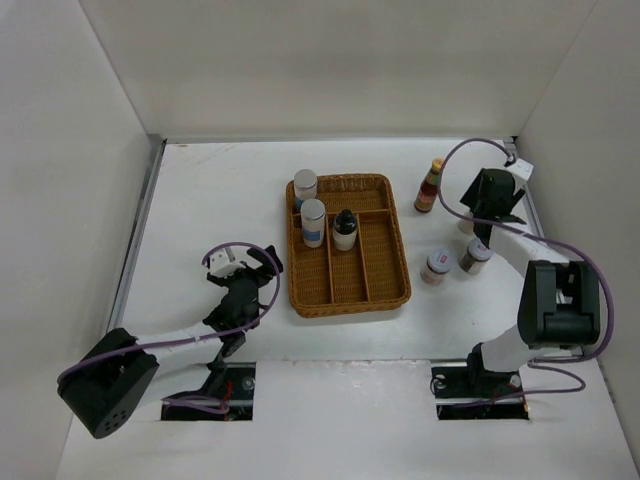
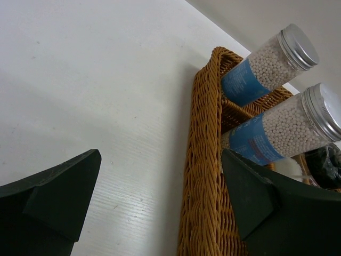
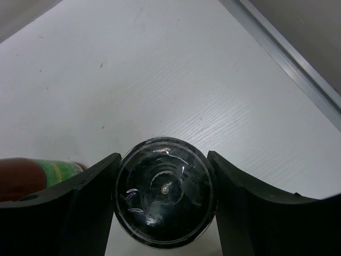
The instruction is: Organize the condiment bottles
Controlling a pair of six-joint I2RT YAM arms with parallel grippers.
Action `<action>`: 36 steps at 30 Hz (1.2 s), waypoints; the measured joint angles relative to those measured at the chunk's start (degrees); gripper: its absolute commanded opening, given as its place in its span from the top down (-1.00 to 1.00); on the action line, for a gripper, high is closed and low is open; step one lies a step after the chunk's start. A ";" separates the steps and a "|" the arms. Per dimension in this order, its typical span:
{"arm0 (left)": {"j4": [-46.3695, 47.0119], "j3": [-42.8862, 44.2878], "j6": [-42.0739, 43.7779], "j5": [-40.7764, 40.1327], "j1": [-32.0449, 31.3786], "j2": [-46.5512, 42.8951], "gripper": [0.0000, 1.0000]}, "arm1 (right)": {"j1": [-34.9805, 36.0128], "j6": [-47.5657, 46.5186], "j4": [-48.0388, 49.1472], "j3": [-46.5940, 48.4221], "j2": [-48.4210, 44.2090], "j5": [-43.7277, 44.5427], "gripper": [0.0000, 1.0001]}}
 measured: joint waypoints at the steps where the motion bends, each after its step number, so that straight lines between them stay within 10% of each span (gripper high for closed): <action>1: 0.00 0.00 0.00 0.02 0.00 0.02 -1.00 | 0.20 -0.07 0.15 -0.85 -0.98 0.20 -0.08; 14: 0.02 0.00 -0.02 0.87 0.00 0.50 -1.00 | 25.77 -0.81 -0.39 -9.44 -36.17 7.08 -0.10; 23: 0.04 0.00 -0.11 1.09 0.00 -0.09 -1.00 | 53.62 0.74 -2.54 -7.19 -24.37 3.96 -0.11; 36: 0.02 0.00 -0.20 1.14 0.00 -0.68 -1.00 | 58.51 2.01 0.61 -6.86 -9.35 4.72 -0.36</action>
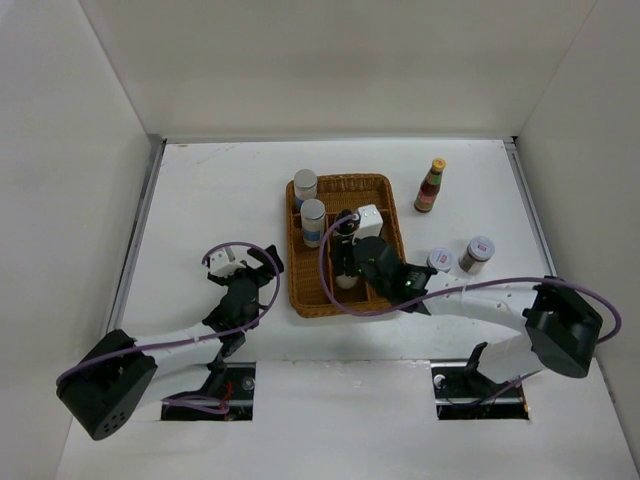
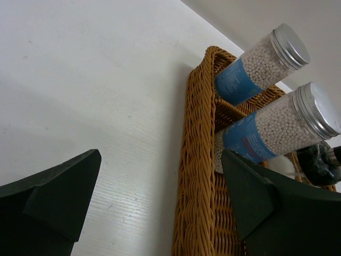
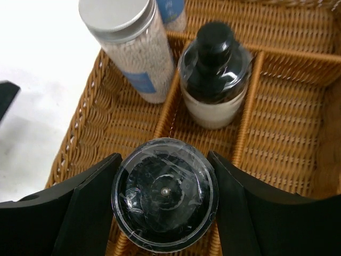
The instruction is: Organize the condiment bottles
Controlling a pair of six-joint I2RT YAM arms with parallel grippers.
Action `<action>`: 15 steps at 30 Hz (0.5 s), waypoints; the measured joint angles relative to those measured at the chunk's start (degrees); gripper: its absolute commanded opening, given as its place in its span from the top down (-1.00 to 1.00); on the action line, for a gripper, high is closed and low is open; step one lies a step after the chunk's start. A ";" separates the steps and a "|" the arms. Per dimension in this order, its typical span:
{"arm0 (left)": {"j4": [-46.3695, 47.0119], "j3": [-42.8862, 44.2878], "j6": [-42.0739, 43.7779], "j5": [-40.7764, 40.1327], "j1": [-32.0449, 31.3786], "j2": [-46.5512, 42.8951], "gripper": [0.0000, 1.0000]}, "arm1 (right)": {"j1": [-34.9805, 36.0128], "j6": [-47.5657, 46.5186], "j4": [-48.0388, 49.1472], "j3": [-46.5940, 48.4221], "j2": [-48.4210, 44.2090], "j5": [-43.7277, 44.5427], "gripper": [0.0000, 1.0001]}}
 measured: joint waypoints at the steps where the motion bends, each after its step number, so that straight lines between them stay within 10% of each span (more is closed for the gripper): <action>1: 0.02 0.00 -0.02 0.00 0.00 0.00 -1.00 | 0.24 0.07 0.59 -0.31 0.61 0.13 -0.48; 8: 0.02 0.00 -0.04 0.35 0.00 0.35 -1.00 | 1.09 0.17 2.56 -1.27 -1.11 1.16 -0.97; 15: 0.04 0.00 -0.07 0.55 0.11 -0.09 -1.00 | -3.21 0.59 1.22 -7.43 -23.10 4.55 -0.88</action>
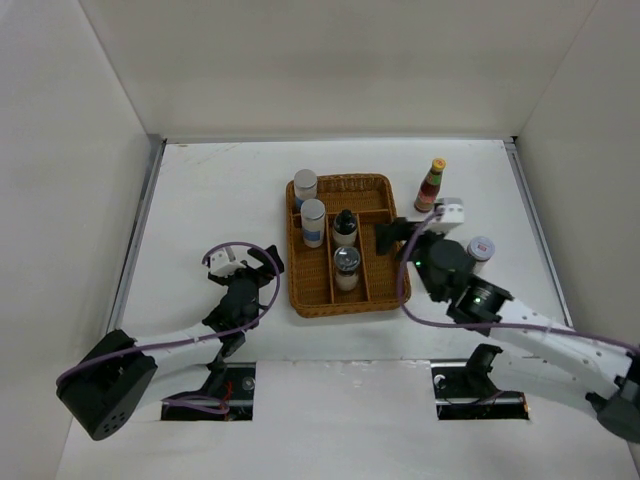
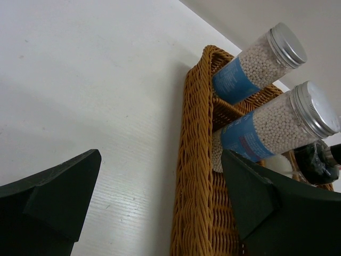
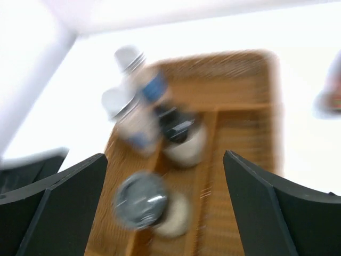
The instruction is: Organize the condiment bottles
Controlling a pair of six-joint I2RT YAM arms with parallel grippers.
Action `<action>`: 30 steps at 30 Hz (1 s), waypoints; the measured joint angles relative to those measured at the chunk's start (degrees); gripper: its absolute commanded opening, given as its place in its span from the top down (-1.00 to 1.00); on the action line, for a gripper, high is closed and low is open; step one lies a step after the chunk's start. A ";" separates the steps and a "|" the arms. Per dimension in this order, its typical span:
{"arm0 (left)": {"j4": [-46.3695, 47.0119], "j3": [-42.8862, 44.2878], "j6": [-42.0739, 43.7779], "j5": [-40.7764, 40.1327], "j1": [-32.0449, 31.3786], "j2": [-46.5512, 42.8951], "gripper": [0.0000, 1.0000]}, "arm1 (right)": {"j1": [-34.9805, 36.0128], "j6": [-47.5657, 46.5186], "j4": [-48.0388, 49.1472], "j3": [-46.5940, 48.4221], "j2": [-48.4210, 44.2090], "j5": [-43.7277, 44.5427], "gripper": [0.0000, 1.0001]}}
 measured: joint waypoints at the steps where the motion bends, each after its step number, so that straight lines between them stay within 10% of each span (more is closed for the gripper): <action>1: 0.04 0.00 0.00 0.02 0.00 0.02 -1.00 | -1.99 0.70 -1.33 -0.98 -3.63 1.70 -0.85; 6: 0.00 0.00 -0.02 0.07 0.00 0.02 -1.00 | -13.90 8.02 -17.11 -2.05 -11.72 9.01 -0.61; 14: 0.00 0.00 -0.13 0.57 0.00 0.76 -1.00 | -19.15 15.45 -36.54 -2.16 -4.66 9.90 -0.90; 25: -0.04 0.02 -0.17 1.09 -0.02 1.55 -1.00 | -26.27 13.33 -29.97 -4.39 2.51 3.41 -0.76; 30: 0.00 0.07 -0.17 1.14 -0.11 1.99 -1.00 | -29.31 11.41 -24.41 -5.20 5.77 -0.31 -0.26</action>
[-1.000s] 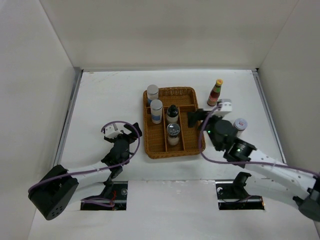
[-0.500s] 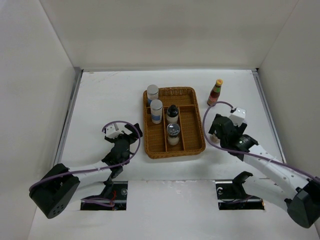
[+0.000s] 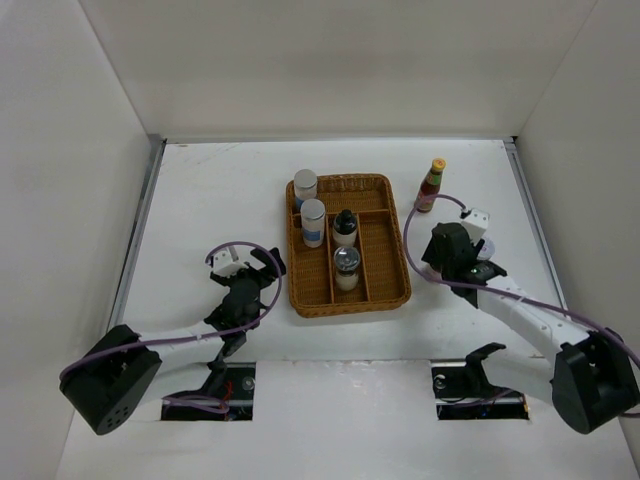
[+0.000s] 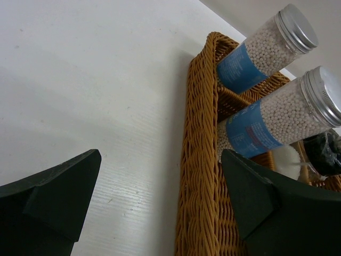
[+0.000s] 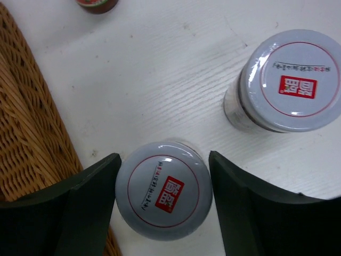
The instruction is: Organize the condiment bottles
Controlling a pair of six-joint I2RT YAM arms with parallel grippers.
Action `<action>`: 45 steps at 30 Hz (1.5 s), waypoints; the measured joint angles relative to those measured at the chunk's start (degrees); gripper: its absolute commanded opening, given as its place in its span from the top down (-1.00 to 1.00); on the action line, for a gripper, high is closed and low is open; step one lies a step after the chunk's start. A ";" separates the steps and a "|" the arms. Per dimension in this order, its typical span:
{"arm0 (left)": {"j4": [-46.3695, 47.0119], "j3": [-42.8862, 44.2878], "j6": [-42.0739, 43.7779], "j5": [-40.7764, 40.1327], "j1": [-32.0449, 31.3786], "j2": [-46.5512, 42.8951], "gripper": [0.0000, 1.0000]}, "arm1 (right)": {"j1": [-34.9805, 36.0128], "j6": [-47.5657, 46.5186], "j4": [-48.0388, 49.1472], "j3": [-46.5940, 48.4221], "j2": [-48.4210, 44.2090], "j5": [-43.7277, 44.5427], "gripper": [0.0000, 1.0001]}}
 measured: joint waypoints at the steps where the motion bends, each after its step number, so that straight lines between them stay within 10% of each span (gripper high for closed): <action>1: -0.07 0.00 0.00 0.02 0.00 0.11 -1.00 | -0.20 -0.31 0.96 0.00 0.74 -0.31 -0.12; 14: -0.02 0.28 -0.15 0.24 0.00 1.57 -1.00 | 2.23 -7.74 -3.04 10.27 -4.02 1.40 0.05; 29: -0.04 0.50 -0.22 0.68 -0.02 3.21 -1.00 | 2.91 -15.65 15.19 39.60 34.93 -11.37 0.05; 45: 0.02 0.52 -0.22 0.70 0.00 3.17 -1.00 | 4.11 -17.75 17.90 47.19 50.69 -13.68 -0.30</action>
